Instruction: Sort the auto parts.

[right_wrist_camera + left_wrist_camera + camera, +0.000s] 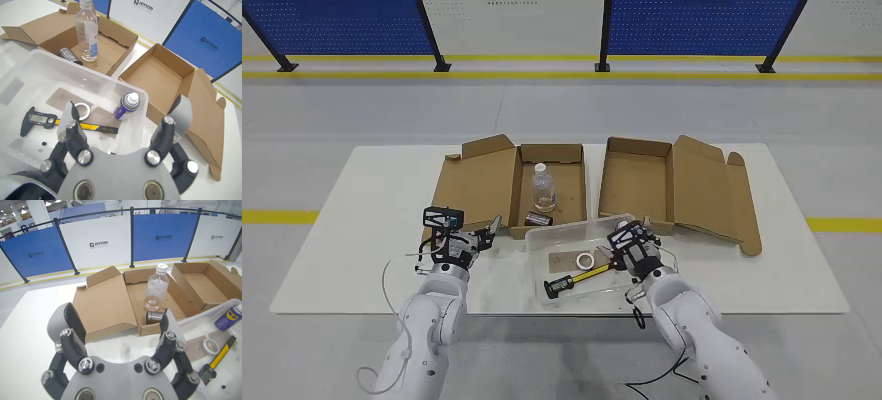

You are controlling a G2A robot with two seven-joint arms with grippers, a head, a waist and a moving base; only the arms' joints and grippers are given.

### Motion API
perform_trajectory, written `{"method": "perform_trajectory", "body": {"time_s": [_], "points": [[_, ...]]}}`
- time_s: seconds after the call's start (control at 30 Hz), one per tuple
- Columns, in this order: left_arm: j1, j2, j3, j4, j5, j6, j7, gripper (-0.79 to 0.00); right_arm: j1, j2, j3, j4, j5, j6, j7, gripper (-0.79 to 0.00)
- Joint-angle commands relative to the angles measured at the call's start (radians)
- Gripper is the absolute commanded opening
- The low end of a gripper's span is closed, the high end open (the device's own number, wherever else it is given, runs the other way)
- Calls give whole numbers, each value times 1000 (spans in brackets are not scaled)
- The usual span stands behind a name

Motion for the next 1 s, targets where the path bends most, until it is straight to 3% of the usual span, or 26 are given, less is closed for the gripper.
{"method": "perform_trajectory", "body": {"time_s": [0.0,0.13,0.5,0.7,0.8,0.97], "points": [[0,0,0,0,0,0,0,0,12,-5,-7,20,2,13,-5,-114],[0,0,0,0,0,0,0,0,27,-12,-21,50,7,24,-7,-55],[0,0,0,0,0,0,0,0,68,-35,-33,114,81,53,-1,-18],[0,0,0,0,0,0,0,0,95,-45,-49,157,101,40,-2,-31],[0,0,0,0,0,0,0,0,107,-51,-56,174,114,42,-4,-145],[0,0,0,0,0,0,0,0,128,-62,-68,205,127,49,-10,-169]]}}
